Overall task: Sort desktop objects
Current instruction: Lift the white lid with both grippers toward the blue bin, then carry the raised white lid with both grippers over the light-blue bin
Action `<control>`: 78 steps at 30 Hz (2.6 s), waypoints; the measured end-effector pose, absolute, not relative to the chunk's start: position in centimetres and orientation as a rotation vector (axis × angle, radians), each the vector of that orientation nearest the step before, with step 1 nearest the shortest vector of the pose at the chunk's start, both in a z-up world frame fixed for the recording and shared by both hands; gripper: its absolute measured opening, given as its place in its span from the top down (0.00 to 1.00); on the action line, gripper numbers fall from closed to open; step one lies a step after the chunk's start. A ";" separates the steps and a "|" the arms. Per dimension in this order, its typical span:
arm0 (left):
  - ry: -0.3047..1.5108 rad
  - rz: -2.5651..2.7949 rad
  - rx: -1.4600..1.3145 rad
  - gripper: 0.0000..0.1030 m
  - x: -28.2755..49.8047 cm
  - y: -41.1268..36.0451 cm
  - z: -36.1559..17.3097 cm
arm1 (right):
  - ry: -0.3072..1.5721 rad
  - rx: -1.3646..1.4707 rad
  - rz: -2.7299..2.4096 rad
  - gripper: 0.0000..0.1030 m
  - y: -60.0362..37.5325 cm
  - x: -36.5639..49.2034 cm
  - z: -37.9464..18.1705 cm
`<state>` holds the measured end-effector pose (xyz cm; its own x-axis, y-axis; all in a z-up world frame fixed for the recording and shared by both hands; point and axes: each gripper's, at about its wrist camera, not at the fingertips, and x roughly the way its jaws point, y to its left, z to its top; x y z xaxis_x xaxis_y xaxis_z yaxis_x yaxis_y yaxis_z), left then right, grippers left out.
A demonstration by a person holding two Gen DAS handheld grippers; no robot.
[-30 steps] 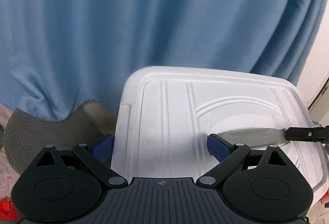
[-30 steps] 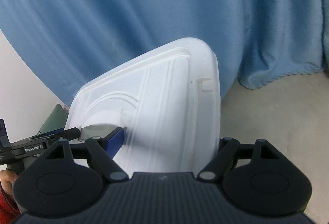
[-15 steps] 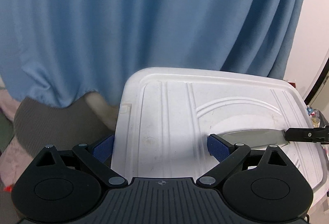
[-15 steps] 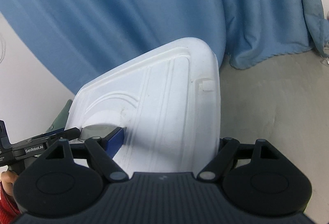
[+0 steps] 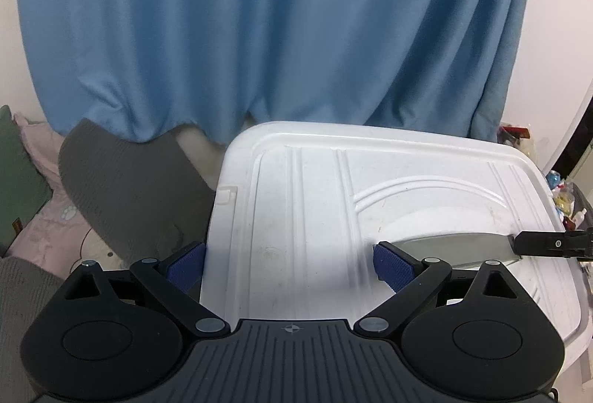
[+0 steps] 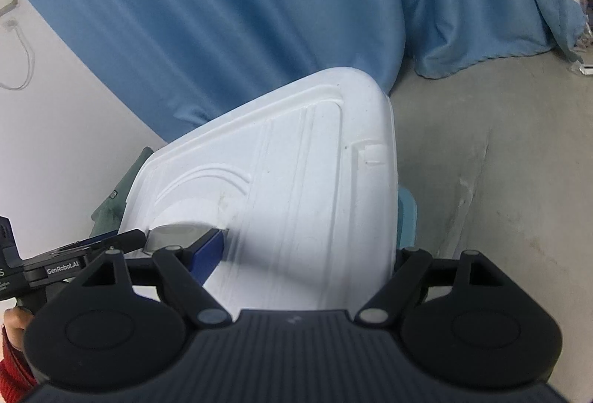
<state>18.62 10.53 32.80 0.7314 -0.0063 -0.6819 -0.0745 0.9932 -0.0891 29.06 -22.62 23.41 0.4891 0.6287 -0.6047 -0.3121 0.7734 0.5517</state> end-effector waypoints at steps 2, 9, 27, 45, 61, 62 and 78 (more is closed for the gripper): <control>0.747 0.038 -0.108 0.06 17.5 11.0 32.7 | 0.887 0.401 0.591 0.21 -22.7 27.9 23.4; 0.739 0.029 -0.106 0.06 13.3 11.3 32.7 | 0.876 0.398 0.582 0.21 -22.1 23.0 23.3; 0.779 -0.076 -0.074 0.06 -3.1 15.4 27.1 | 0.912 0.455 0.474 0.21 -18.3 3.4 19.5; 0.836 -0.073 -0.099 0.06 -17.1 17.7 22.4 | 0.978 0.462 0.459 0.21 -17.6 -7.0 15.9; 0.856 -0.066 -0.097 0.06 -20.8 18.2 22.7 | 0.978 0.454 0.471 0.21 -17.3 -10.6 16.3; 0.857 -0.065 -0.098 0.06 -20.9 18.3 22.7 | 0.978 0.452 0.472 0.21 -17.1 -10.7 16.4; 0.880 -0.072 -0.088 0.06 -19.2 18.1 24.0 | 0.987 0.458 0.465 0.21 -16.8 -9.3 16.9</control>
<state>-19.18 18.13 23.95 0.6350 -0.0993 -0.7661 0.0271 0.9940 -0.1064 -9.25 -16.80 16.91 0.4709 0.5645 -0.6780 -0.1624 0.8108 0.5623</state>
